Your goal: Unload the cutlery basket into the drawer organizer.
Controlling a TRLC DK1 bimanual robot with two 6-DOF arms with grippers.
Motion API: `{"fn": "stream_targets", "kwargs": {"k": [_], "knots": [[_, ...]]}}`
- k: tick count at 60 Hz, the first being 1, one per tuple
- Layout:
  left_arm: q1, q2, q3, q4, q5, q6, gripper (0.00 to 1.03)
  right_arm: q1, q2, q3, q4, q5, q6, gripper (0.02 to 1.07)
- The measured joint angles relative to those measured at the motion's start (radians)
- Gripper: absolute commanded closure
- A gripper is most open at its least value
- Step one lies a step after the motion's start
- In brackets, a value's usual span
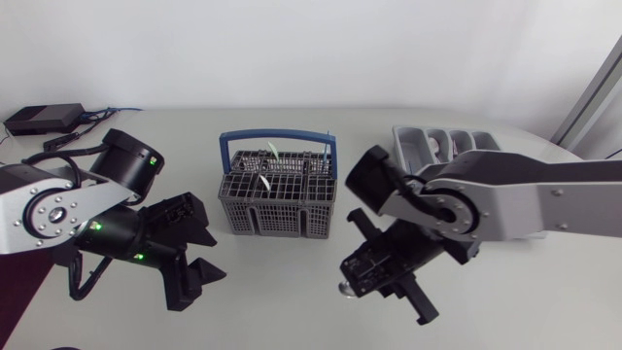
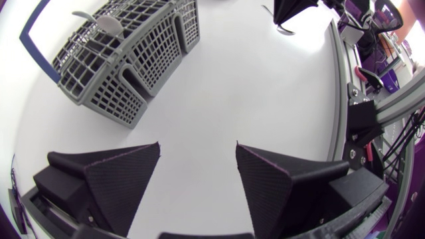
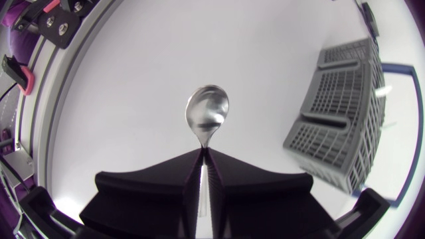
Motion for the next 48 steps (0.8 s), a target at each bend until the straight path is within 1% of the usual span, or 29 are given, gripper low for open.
{"fn": "stream_targets", "kwargs": {"k": [7,13,26,39,48], "knots": [[-0.023,0.000,0.039,0.000,0.000,-0.027,0.06,-0.167,-0.064,-0.041,0.000,-0.026,-0.033,0.97],[-0.026,0.006,0.073,0.000,-0.001,-0.031,0.06,-0.323,-0.093,-0.055,0.001,-0.053,-0.094,0.97],[-0.026,0.034,0.145,0.005,-0.001,-0.025,0.06,-0.602,-0.055,-0.055,0.045,-0.098,-0.229,0.97],[-0.021,0.066,0.249,0.013,-0.001,0.030,0.06,-0.791,0.079,0.015,0.072,-0.125,-0.326,0.97],[-0.011,0.086,0.288,0.015,-0.001,0.085,0.06,-0.870,0.139,0.091,0.075,-0.129,-0.375,0.97]]}}
